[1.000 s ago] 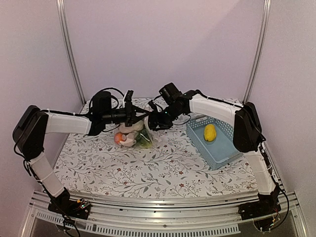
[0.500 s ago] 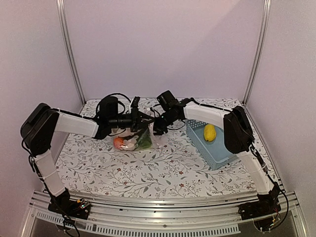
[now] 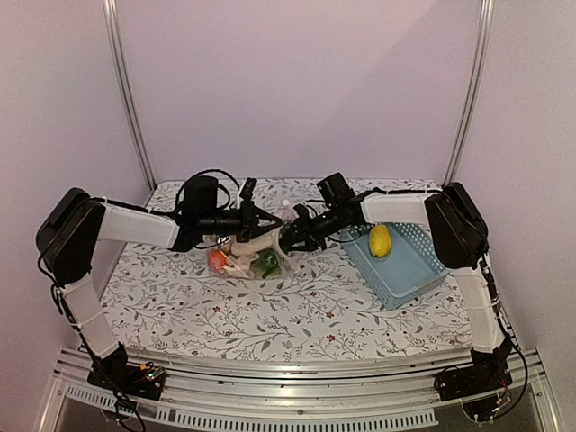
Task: Open the zip-top bag and remove the fake food
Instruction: Pick up the fake vegetable from the zipper food storage bag.
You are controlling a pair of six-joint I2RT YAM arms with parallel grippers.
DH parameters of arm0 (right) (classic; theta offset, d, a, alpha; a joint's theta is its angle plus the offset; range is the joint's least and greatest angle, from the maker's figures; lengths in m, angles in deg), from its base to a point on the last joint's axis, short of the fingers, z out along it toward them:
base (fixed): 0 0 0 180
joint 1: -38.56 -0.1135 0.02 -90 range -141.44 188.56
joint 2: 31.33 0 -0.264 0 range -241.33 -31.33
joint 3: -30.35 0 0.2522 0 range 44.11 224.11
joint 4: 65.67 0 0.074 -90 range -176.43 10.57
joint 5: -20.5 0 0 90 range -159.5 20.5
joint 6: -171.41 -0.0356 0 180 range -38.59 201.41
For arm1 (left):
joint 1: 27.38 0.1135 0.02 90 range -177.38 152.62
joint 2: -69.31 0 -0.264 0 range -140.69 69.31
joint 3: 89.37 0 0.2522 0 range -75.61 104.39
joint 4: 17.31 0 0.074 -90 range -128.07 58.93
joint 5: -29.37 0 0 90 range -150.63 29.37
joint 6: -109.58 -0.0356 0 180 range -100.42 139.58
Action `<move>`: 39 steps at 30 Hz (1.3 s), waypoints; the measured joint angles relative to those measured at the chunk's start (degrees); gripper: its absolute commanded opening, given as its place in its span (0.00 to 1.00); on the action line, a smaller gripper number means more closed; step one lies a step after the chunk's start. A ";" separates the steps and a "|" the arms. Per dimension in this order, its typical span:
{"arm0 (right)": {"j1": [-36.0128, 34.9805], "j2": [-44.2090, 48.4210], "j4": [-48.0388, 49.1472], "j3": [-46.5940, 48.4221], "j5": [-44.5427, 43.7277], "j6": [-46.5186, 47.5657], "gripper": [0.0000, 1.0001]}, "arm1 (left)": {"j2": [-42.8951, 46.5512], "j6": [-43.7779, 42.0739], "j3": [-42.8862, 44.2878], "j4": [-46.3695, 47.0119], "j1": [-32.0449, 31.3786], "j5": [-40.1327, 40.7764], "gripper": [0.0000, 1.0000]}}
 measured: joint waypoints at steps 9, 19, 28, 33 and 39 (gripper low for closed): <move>0.35 8.70 -1.40 -5.75 8.96 3.54 0.16 | 1.90 -3.17 0.28 -2.62 0.85 1.31 0.00; -1.09 12.02 -14.19 -8.70 4.74 16.76 0.25 | 2.71 -4.92 0.33 -5.49 1.22 1.29 0.00; -3.19 15.08 -25.57 -2.84 -8.13 29.51 0.32 | 2.71 -4.70 0.35 -4.96 1.66 1.18 0.00; -4.52 15.13 -25.59 -2.62 1.90 32.22 0.33 | 2.71 -4.52 0.37 -4.94 1.68 0.92 0.00; -5.03 16.98 -27.74 -2.62 -1.36 37.64 0.20 | 2.71 -4.48 0.42 -4.94 1.68 0.85 0.00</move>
